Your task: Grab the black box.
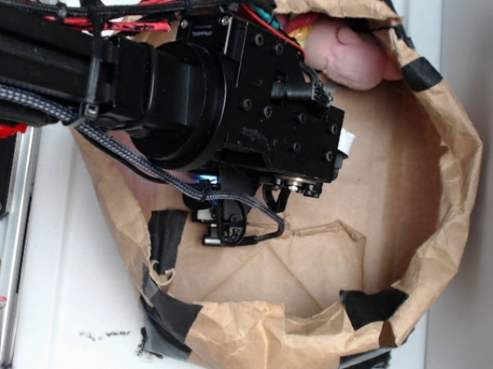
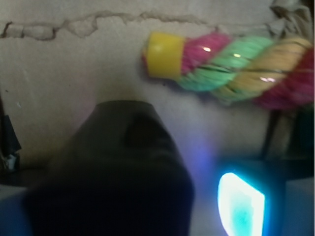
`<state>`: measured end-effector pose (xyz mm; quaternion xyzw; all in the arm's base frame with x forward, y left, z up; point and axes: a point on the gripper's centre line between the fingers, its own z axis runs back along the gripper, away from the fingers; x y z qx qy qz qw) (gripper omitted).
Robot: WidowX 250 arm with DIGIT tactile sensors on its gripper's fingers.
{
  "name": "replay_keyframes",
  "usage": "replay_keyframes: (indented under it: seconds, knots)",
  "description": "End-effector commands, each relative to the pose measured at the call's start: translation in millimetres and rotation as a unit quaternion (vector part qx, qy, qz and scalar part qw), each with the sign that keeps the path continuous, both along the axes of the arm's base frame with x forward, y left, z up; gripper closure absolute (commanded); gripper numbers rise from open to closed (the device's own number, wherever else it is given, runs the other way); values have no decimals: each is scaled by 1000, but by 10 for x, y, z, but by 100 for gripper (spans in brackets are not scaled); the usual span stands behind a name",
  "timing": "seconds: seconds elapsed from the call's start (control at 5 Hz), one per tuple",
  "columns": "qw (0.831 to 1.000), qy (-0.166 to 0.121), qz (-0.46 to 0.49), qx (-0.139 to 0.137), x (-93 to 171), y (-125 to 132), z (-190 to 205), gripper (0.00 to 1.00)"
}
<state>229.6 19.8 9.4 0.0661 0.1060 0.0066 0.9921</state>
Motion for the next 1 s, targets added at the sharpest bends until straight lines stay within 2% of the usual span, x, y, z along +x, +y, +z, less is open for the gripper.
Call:
replay_keyframes:
  seconds: [0.0,0.2,0.4,0.6,0.8]
  knots:
    - [1000,-21,-6,-6,-54,-59,349,100]
    - [996,-83,-24,23,42,-80,843,100]
    - [994,-98,-8,42,158,-157,1345,100]
    - [994,-100,-1,34,240,-181,1743,100]
    - [996,-78,9,31,282,-144,1705,100]
